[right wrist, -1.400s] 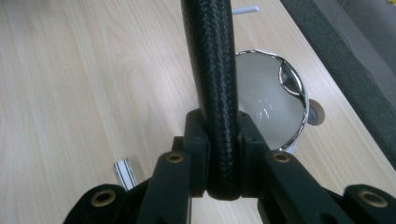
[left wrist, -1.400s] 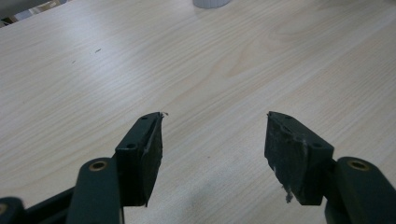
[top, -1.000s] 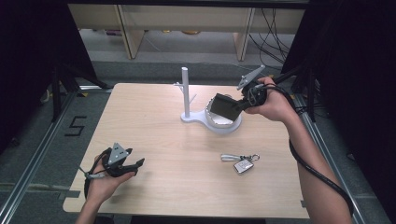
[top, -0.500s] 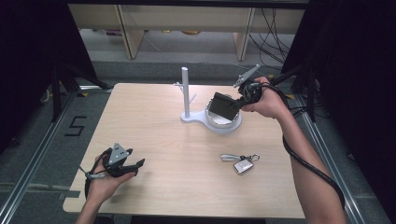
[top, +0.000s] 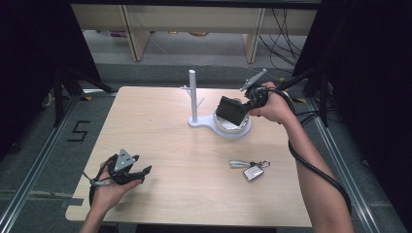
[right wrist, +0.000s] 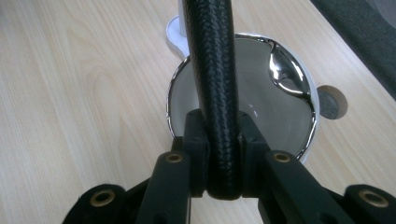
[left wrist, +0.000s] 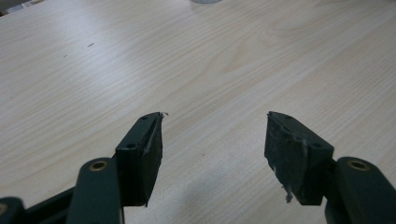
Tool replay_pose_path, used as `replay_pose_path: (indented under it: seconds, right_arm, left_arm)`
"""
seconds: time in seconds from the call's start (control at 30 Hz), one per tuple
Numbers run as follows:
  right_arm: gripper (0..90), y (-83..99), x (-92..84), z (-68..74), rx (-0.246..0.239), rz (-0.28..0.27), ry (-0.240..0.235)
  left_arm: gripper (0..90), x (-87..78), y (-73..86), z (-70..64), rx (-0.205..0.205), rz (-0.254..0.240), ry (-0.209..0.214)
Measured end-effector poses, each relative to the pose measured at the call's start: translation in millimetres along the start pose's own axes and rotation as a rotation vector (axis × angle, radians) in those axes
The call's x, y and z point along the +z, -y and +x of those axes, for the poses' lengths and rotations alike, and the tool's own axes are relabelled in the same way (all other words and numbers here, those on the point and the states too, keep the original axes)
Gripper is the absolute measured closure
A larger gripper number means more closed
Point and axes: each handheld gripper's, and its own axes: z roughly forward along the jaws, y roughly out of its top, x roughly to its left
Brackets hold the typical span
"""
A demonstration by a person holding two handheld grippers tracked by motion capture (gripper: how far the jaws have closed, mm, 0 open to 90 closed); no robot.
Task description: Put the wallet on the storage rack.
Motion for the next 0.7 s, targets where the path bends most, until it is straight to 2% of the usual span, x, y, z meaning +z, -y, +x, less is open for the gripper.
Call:
replay_pose_path:
  seconds: [0.03, 0.1, 0.17, 0.2, 0.27, 0.3, 0.33, 0.37, 0.5, 0.53, 0.57, 0.63, 0.67, 0.7]
  right_arm:
    - [78.6, 0.8, 1.9, -0.1, 0.019, 0.010, -0.011]
    - [78.5, 1.2, 3.2, -1.8, 0.009, 0.002, -0.008]
    - [78.5, 2.1, 5.4, -3.3, 0.018, -0.005, -0.015]
    - [78.5, 2.8, 7.0, -2.5, 0.047, 0.010, -0.027]
    - [78.3, 3.5, 10.0, -4.4, 0.039, 0.000, -0.020]
    - [78.3, 3.9, 10.6, -3.4, 0.061, 0.015, -0.029]
    - [78.3, 4.1, 12.4, -5.2, 0.047, 0.009, -0.030]
    - [78.2, 4.5, 13.2, -5.1, 0.059, 0.012, -0.029]
    - [78.0, 5.5, 17.7, -6.1, 0.070, 0.015, -0.029]
    - [78.0, 5.7, 18.5, -6.1, 0.077, 0.016, -0.036]
    - [77.9, 6.4, 21.1, -7.5, 0.063, 0.007, -0.030]
    - [77.7, 7.4, 23.1, -7.5, 0.064, 0.005, -0.034]
    - [77.6, 7.9, 22.9, -7.0, 0.087, 0.013, -0.035]
    - [77.5, 8.3, 23.8, -7.6, 0.085, 0.007, -0.036]
  left_arm:
    - [36.7, 0.4, 0.1, -0.3, 0.004, 0.005, 0.001]
    - [36.7, 0.9, 0.3, -0.5, 0.004, 0.004, 0.003]
    - [36.7, 1.4, 0.5, -1.1, 0.004, 0.008, 0.004]
    - [36.6, 1.8, 0.7, -1.9, -0.009, 0.009, 0.009]
    - [36.7, 2.6, 0.6, -2.0, -0.006, 0.004, 0.010]
    - [36.6, 2.6, 0.6, -2.0, -0.006, 0.004, 0.010]
    - [36.6, 3.6, 0.7, -3.2, -0.021, -0.009, 0.012]
    - [36.6, 3.8, 0.7, -3.6, -0.021, -0.008, 0.013]
    - [36.6, 3.6, 0.9, -4.0, -0.018, 0.001, 0.012]
    - [36.6, 3.2, 0.7, -3.2, -0.003, 0.011, 0.009]
    - [36.6, 3.4, 0.9, -3.4, -0.005, 0.012, 0.010]
    - [36.6, 3.8, 1.1, -3.3, -0.007, 0.012, 0.015]
    - [36.6, 4.1, 1.1, -3.3, -0.006, 0.011, 0.016]
    - [36.6, 4.2, 1.1, -3.4, -0.007, 0.012, 0.017]
